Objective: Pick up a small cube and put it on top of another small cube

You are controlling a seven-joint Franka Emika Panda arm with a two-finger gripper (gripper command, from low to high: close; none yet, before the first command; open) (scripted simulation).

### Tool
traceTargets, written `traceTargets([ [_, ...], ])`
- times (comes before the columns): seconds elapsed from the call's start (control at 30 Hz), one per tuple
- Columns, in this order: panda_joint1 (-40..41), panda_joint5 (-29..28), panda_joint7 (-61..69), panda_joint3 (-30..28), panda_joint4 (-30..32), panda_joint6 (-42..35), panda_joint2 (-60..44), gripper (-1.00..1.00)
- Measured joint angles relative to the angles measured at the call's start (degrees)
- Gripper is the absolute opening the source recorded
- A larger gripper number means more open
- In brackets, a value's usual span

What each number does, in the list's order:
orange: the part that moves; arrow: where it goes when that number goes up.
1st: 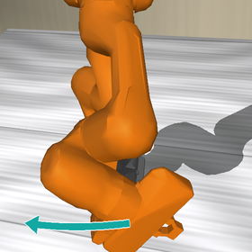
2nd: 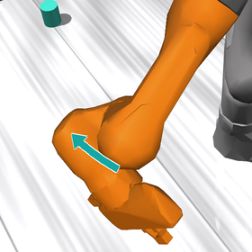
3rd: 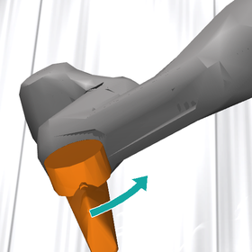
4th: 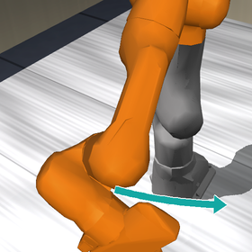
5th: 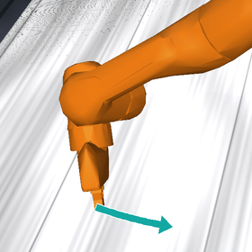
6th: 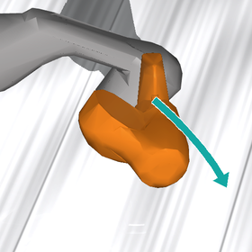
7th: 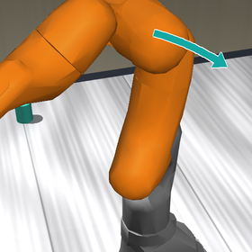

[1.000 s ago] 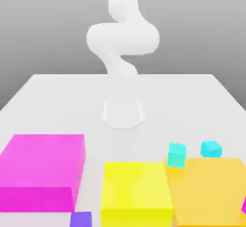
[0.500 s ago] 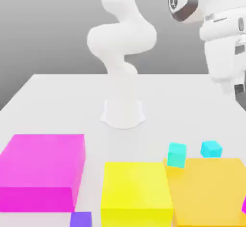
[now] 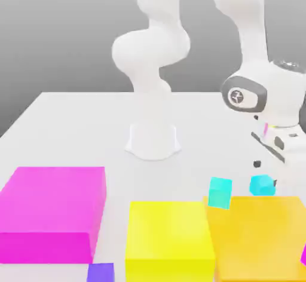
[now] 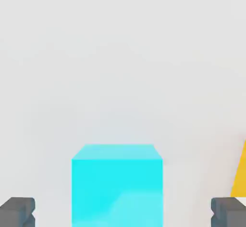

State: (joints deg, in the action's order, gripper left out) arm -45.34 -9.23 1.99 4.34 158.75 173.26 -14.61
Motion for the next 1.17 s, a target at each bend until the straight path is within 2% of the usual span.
traceTargets([
  [0.03,-1.1,-0.1,-0.1,-1.1,-0.4,1.5,-1.9,-1.0],
  [0.3,-0.8,0.0,0.0,-0.8,-0.2,0.7,-0.9,-1.0],
  [0.5,2.0,7.0,5.4,3.2,2.1,-8.7,10.8,-1.0],
  [0.67,7.5,9.5,10.6,-1.1,2.8,-18.3,21.2,-1.0],
  [0.87,14.8,7.5,13.9,-7.6,3.4,-29.3,32.7,-1.0],
  [0.93,15.5,7.4,14.4,-8.4,3.8,-27.4,31.3,-1.0],
  [1.07,15.4,7.7,14.8,-9.0,4.9,-19.0,23.9,-1.0],
  [1.1,15.4,7.7,14.8,-9.0,5.0,-17.8,22.8,1.0],
  [1.17,15.4,7.7,14.8,-9.0,5.0,-17.8,22.8,1.0],
])
